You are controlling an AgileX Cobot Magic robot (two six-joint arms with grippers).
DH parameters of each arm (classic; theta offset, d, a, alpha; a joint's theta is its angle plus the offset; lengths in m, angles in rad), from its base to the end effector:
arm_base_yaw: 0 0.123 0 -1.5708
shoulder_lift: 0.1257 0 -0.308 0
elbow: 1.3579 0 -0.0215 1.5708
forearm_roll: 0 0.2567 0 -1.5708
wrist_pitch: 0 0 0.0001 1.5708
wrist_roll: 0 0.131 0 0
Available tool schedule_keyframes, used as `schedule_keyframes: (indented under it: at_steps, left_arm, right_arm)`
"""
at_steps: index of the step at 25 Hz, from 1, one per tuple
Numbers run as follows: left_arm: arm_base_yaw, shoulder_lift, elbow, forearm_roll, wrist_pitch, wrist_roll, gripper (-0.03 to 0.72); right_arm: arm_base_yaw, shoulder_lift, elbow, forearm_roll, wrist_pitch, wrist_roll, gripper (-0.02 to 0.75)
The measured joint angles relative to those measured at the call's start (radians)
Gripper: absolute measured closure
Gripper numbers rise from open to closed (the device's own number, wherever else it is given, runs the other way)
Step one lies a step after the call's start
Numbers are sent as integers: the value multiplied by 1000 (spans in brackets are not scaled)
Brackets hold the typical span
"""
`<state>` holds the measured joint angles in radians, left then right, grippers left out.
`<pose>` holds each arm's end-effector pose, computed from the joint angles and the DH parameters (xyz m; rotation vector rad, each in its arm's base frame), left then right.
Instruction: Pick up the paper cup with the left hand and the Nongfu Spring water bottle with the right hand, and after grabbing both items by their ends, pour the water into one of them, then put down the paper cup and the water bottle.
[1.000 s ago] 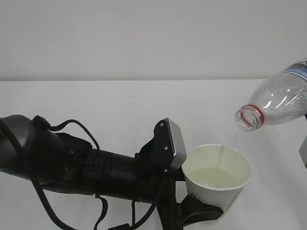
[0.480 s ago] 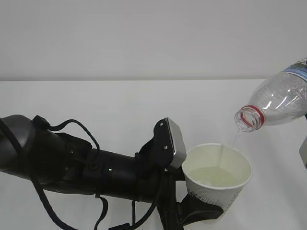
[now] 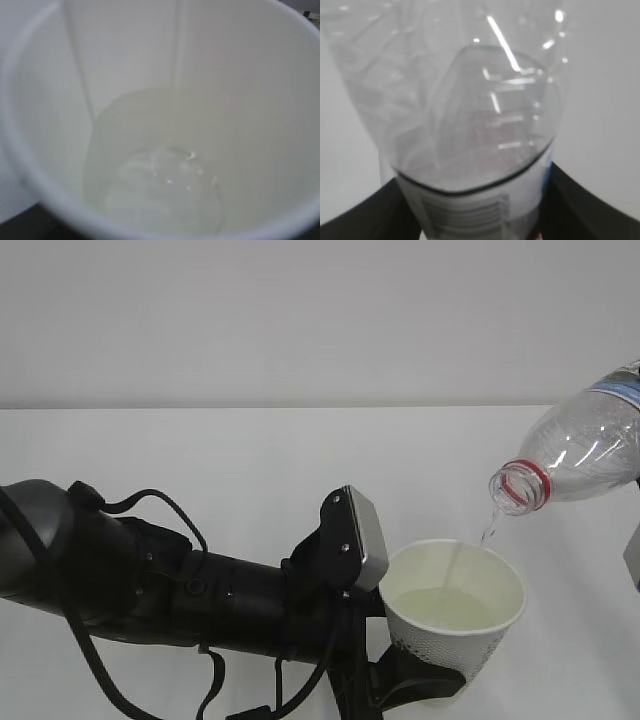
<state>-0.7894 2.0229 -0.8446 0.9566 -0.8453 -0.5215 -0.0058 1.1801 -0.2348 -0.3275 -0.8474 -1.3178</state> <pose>0.2221 -0.3375 0.1121 1.3829 1.6156 -1.0184 0.2307 0.0302 0.2352 -1.3154 1.0789 -0.9872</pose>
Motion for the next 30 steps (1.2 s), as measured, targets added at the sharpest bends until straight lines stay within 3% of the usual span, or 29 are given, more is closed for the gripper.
schedule_keyframes:
  at_steps: [30]
  left_arm:
    - [-29, 0, 0, -4, 5, 0, 169]
  right_arm:
    - [0, 0, 0, 2, 0, -8, 280]
